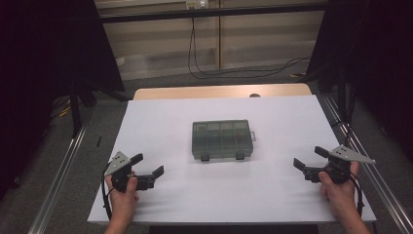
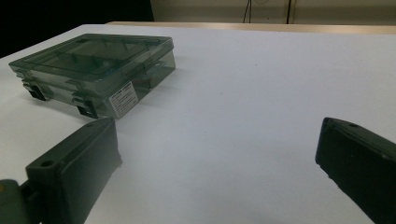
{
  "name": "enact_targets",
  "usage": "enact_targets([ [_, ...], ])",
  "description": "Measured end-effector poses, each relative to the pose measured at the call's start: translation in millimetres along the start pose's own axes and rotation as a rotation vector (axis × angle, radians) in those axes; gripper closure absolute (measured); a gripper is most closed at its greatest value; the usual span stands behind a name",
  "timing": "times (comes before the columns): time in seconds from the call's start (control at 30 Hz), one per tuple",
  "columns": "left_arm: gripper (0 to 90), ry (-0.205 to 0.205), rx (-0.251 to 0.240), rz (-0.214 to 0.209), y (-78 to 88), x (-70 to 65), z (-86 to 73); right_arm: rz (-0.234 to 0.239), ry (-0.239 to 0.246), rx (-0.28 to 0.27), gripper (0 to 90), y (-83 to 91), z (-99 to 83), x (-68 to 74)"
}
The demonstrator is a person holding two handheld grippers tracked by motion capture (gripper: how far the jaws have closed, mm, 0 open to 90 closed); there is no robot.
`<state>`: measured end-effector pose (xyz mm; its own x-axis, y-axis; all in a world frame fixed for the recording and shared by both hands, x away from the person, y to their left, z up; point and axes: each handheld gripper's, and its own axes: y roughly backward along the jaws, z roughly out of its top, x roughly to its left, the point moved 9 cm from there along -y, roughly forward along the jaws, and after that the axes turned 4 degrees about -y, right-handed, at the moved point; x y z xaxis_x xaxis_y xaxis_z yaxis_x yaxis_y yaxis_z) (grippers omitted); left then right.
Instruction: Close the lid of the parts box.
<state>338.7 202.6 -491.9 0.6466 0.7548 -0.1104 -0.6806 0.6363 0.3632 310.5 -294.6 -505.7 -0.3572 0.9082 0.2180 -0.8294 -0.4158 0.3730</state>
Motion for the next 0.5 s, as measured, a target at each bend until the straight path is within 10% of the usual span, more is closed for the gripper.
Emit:
enact_targets([
  [0.5,0.0,0.010,0.008,0.038,5.0,8.6,-7.4,0.000,0.006,-0.001,0.0,-1.0,0.3,0.7],
])
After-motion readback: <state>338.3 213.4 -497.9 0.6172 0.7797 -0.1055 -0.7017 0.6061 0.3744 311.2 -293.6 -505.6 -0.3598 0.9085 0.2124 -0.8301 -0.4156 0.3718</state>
